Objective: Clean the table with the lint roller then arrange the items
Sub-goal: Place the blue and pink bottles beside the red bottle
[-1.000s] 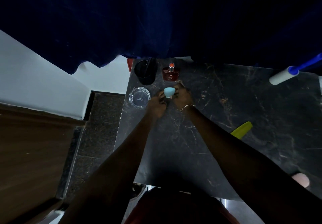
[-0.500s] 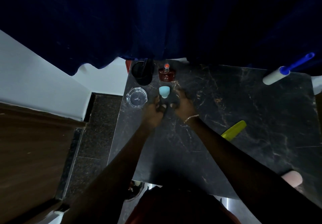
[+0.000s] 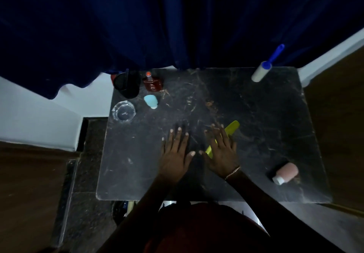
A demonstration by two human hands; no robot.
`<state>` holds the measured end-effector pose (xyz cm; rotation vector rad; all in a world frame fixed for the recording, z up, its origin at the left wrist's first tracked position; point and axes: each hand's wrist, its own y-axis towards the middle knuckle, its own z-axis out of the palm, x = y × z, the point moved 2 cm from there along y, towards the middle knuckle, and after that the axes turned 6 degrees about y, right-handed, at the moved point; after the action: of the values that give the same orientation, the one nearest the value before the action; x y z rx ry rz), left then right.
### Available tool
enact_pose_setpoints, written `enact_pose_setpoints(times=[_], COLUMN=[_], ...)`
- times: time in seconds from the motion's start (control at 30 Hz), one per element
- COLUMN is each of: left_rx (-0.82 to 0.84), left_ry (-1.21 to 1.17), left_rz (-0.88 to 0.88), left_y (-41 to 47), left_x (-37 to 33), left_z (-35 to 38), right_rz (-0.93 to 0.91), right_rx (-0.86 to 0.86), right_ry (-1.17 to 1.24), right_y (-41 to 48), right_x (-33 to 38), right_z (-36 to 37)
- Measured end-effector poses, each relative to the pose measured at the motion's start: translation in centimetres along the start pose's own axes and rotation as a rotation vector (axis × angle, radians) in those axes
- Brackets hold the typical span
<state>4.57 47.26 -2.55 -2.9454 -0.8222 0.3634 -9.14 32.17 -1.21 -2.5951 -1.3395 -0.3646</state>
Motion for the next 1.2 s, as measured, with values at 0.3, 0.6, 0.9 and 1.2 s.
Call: enact_pose_setpoints(times=[0.3, 0.6, 0.9, 1.2], left_rx=[0.037, 0.074, 0.277, 0.46], left_ry=[-0.004, -0.025, -0.122, -0.384], left_rz=[0.182, 0.35, 0.372, 0.178], left_y=[2.6, 4.2, 3.9, 3.2], left_x=[-13.2, -25.7, -32.8, -33.7], left_z=[1.9, 3.7, 5.5, 6.4], right_rz=[0.178, 0.523, 0.893, 1.023], right_rx=[-0.057, -0.009, -0.127, -0.041], right_ry=[-0.039, 0.013, 0.585, 0.874], right_y=[-6.4, -13.2, -17.0, -16.5], right_x=[-9.8, -18.8, -23.4, -22.9], right_z=[-4.8, -6.7, -6.8, -6.1])
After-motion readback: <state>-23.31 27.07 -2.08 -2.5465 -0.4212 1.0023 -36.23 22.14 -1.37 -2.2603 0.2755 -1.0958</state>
